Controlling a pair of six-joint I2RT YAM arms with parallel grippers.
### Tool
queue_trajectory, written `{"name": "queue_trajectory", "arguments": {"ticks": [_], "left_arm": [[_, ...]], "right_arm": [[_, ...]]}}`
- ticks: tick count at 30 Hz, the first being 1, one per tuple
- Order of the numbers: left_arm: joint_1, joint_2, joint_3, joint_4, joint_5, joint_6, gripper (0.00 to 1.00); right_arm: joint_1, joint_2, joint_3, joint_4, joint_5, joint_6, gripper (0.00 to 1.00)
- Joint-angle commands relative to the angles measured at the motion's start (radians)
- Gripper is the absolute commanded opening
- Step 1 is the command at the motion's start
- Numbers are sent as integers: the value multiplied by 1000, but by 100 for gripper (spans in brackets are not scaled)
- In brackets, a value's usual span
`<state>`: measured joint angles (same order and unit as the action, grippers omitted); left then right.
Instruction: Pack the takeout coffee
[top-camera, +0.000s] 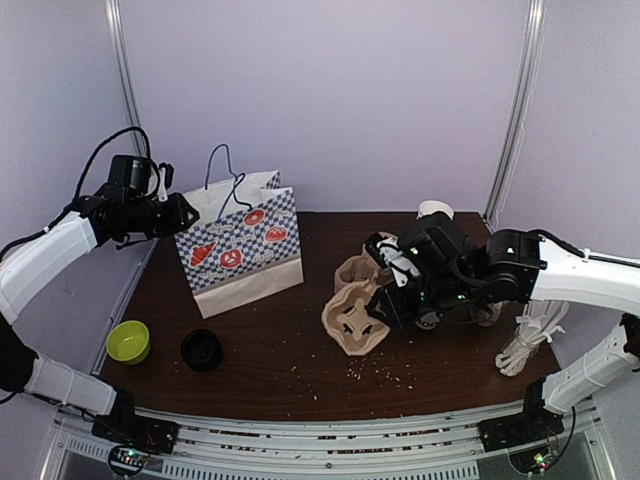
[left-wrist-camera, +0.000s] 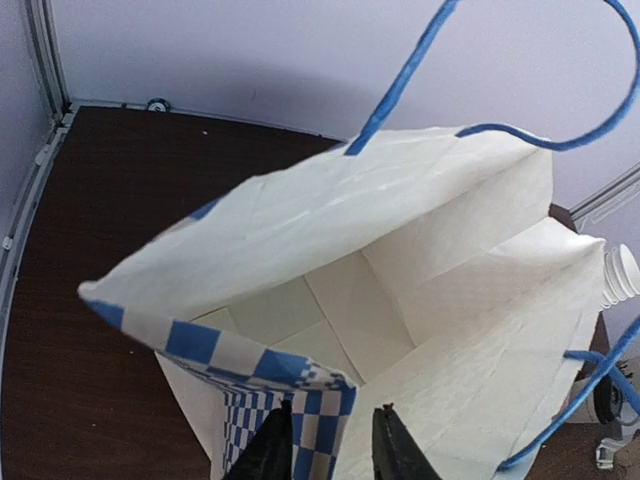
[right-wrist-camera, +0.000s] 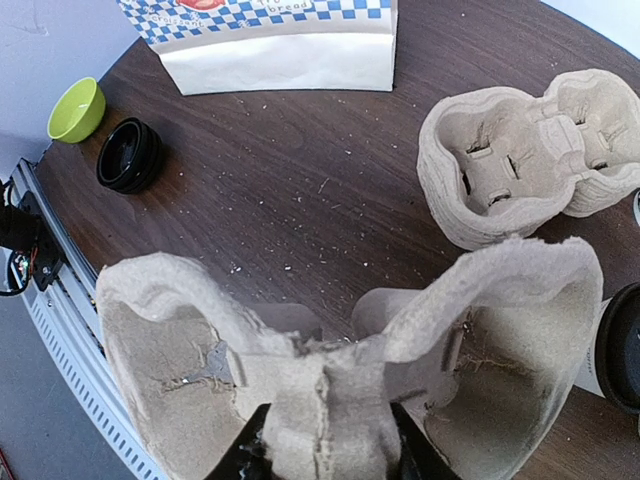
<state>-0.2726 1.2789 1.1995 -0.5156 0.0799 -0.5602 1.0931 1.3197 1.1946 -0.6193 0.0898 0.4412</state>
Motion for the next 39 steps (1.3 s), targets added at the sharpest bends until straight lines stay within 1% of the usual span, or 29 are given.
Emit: {"name": "queue_trajectory", "arguments": {"ticks": [1,10,15,17,20,22,25,26,28,30,34,39], "left_arm": [[-87,-32,-29,120,-16,-119,26],[-292,-63,-91,203,-119,-368,22],[-384,-53,-96,208,-154,-481,22],[-409,-57,-108,209,-163,-518,24],[-433,-68,-126,207,-164,-541,31],[-435,-80,-125,183,-160,-532,43],[-435,-112,-89,98,-172,-493,67],[-435,-128,-67,52,-179,-476,72],[-435,-154,-28,-23,-197,-436,79],[-436,-174,17,-98,-222,-393,84],[-435,-173,118,-220,-307,-272,86],[-424,-47,301,-343,-424,-73,86]], "right_arm": [[-6,-32,34,-3,49,4,33],[-13,-57,35,-12,75,11,32],[-16,-69,34,-19,80,14,32],[-16,-76,34,-22,83,17,32],[-17,-83,33,-27,86,16,32],[-17,-85,34,-32,86,15,32],[-18,-89,37,-38,84,12,32],[-19,-90,38,-40,84,10,32],[-18,-91,41,-41,83,8,32],[-18,-91,46,-43,83,5,32],[-20,-88,48,-35,80,-3,32],[-22,-80,49,-34,77,-13,32]]}}
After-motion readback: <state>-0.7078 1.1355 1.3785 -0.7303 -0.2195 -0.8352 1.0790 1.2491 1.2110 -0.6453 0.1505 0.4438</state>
